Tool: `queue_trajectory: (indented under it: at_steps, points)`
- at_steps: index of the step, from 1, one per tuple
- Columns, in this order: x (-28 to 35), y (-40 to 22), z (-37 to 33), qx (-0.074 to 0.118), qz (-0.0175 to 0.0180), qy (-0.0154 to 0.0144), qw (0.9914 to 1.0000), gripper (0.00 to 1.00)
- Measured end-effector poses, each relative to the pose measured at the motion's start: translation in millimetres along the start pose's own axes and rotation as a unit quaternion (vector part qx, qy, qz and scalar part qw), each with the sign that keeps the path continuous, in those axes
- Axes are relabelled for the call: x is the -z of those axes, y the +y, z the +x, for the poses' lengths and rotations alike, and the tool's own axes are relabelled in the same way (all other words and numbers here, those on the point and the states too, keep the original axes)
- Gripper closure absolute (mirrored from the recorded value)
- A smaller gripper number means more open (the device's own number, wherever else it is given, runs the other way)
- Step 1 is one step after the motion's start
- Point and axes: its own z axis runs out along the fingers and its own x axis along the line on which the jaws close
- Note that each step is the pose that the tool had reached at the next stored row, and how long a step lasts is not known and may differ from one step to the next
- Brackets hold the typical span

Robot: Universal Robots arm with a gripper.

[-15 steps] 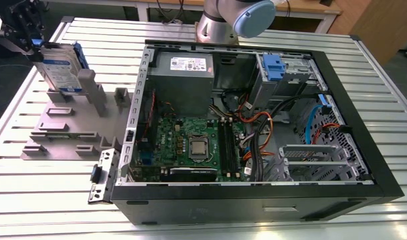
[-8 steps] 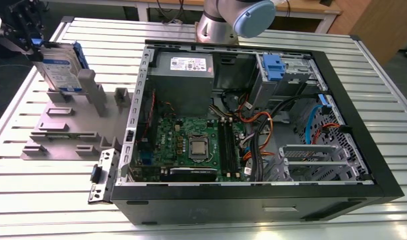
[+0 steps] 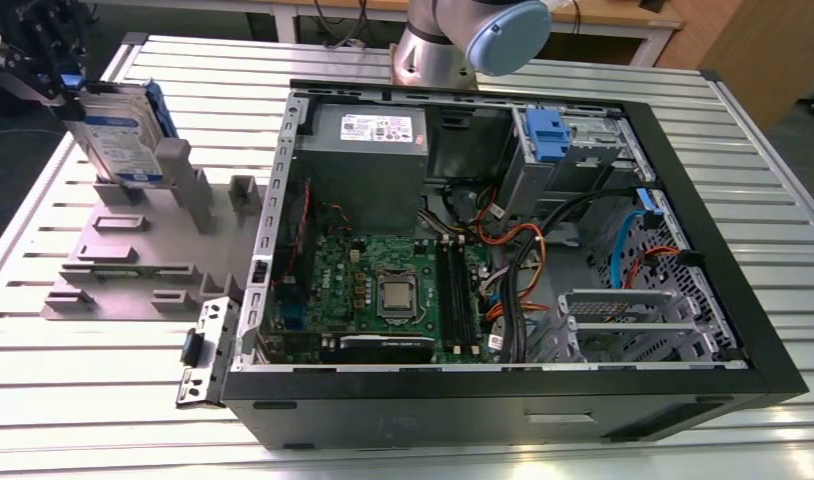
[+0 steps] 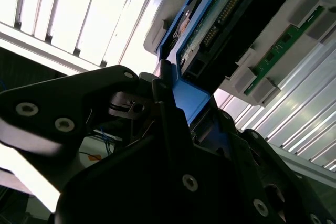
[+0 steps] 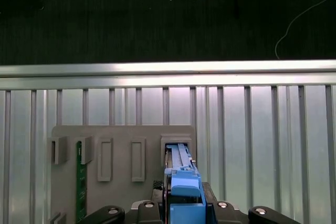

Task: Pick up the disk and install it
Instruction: 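Pick up the disk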

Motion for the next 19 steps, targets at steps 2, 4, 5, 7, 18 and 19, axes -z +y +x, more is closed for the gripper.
queue_trajectory:
  at_steps: [2,4,5,7,18,19]
  points:
    - [0.7,0.0,0.0,0.000,0.0000,0.0000,1.00000,0.64]
    - [1.1,0.0,0.0,0.000,0.0000,0.0000,1.00000,0.64]
    - [1.4,0.0,0.0,0.000,-0.0001,0.0000,1.00000,0.64]
    - [2.0,0.0,0.1,0.000,0.0000,0.0000,1.00000,0.64]
    - [5.2,0.1,0.0,0.000,0.0000,0.0000,1.00000,0.64]
    - [6.9,0.2,0.1,0.000,0.0000,0.0000,1.00000,0.64]
